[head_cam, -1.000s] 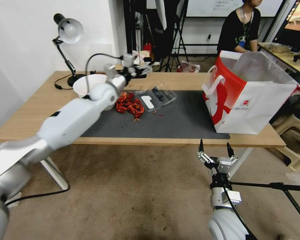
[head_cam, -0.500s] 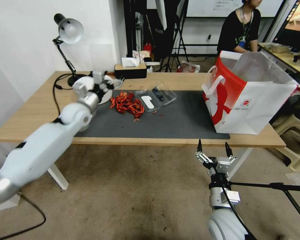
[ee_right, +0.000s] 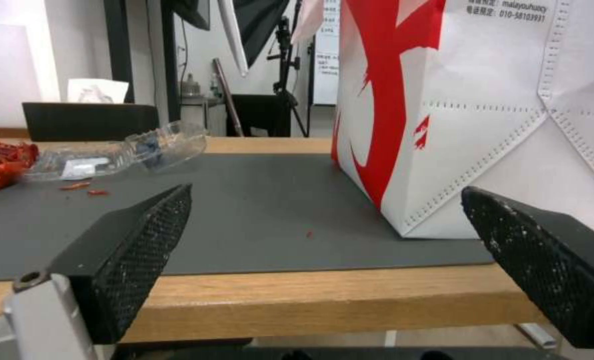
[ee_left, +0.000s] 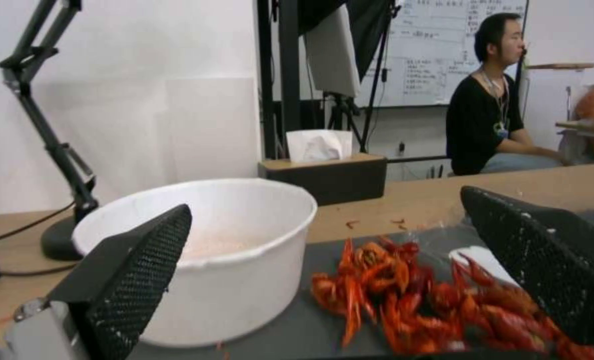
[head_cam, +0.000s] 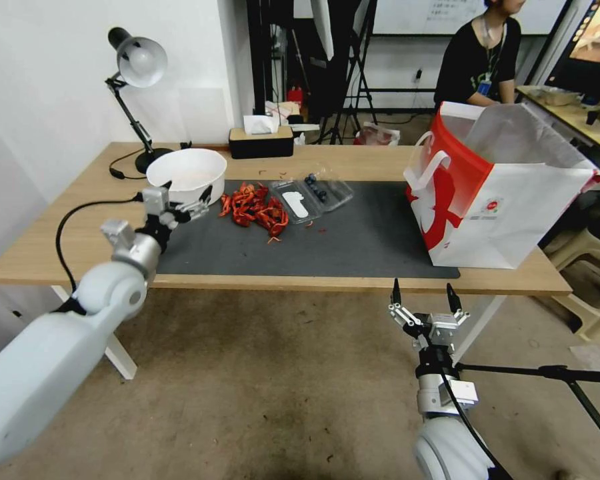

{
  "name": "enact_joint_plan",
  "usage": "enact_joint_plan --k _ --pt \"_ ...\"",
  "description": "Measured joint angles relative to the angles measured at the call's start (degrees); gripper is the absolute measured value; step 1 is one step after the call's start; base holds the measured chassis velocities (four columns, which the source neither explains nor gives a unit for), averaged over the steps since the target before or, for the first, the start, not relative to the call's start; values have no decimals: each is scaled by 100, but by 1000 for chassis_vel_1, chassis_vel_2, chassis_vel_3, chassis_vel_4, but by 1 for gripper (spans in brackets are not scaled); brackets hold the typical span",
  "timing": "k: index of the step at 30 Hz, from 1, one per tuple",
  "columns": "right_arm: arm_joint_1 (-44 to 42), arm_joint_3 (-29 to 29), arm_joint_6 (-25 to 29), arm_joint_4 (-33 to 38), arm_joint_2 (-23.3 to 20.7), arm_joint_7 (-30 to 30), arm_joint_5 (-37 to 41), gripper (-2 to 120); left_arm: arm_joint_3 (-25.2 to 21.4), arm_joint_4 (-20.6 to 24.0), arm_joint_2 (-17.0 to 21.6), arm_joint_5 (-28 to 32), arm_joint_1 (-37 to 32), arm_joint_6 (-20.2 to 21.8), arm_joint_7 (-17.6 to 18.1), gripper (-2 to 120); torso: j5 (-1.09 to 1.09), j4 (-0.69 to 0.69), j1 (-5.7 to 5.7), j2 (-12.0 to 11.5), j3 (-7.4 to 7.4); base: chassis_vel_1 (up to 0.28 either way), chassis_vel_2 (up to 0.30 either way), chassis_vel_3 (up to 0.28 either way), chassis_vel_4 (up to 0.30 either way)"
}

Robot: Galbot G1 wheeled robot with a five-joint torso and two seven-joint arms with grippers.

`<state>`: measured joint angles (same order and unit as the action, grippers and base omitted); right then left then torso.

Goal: Pick up the trash from the table and place it into the takeout bag.

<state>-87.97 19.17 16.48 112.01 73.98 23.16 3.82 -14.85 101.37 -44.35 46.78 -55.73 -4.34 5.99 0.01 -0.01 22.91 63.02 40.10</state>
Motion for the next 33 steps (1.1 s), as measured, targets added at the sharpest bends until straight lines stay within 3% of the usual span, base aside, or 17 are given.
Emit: enact_joint_plan --k 1,17,33 --pt "3 0 1 -9 -4 -1 -1 100 -243 140 -76 -160 -394 -77 -34 100 -2 1 0 0 0 0 0 0 0" --pt "5 48 6 -9 4 -1 2 100 -948 630 -650 -1205 -1802 -559 -170 100 -1 0 0 0 0 0 0 0 0" --pt "39 27 -10 -16 8 -14 58 100 -1437 796 -1134 -1580 -2699 -840 -341 100 -1 1 1 0 0 0 0 0 0"
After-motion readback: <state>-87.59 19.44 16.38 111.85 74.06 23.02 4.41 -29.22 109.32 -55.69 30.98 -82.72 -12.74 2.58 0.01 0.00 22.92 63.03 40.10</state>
